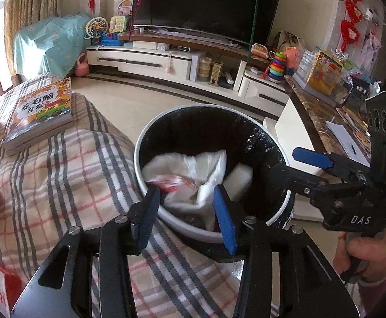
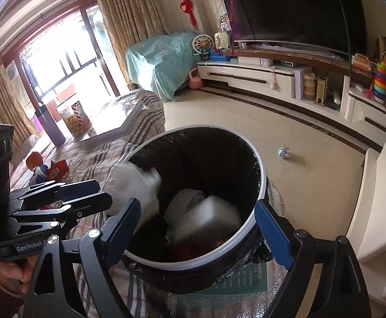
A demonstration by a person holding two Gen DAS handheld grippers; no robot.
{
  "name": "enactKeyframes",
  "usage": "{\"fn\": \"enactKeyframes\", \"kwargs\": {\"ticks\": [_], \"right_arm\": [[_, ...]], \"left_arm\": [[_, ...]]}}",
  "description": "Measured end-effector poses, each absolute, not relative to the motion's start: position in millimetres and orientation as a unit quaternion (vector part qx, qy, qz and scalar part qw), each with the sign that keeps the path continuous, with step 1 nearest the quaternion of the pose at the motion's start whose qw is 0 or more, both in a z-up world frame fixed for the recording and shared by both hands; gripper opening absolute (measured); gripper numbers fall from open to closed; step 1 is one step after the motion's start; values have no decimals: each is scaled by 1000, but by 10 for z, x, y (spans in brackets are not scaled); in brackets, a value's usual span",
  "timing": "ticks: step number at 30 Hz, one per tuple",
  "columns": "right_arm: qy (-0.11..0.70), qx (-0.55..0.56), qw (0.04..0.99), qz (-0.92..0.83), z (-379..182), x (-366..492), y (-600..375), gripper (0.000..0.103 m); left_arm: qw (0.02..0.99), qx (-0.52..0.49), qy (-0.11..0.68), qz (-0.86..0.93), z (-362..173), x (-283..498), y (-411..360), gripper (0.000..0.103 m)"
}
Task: Collect trash
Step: 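Carry plastic bag and foam block over the bin and release both, then move both open tools back to the bed toward the remaining trash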
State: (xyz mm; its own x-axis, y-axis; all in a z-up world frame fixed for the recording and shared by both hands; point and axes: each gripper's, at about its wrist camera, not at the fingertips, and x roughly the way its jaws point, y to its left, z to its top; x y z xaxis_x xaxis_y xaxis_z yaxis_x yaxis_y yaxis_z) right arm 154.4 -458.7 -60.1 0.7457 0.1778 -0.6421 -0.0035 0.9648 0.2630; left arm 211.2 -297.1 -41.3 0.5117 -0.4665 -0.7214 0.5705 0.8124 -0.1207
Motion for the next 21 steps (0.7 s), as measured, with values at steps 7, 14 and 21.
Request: {"fn": "enactKeyframes", "kwargs": {"ticks": [7,14,21], "right_arm": [[344,140,927,47,-577,1416,-4572,90],[335,165,926,57,-603,1268,-4401,90],[340,174,920,84,-656,1191,-4059,92]], "left_arm": [[875,54,385,-288,-399,1956,-2743,55],[879,26,393,-269,-474,1750,-2338,55],[887,0,392,-244,-477,1547,-1865,55]]}}
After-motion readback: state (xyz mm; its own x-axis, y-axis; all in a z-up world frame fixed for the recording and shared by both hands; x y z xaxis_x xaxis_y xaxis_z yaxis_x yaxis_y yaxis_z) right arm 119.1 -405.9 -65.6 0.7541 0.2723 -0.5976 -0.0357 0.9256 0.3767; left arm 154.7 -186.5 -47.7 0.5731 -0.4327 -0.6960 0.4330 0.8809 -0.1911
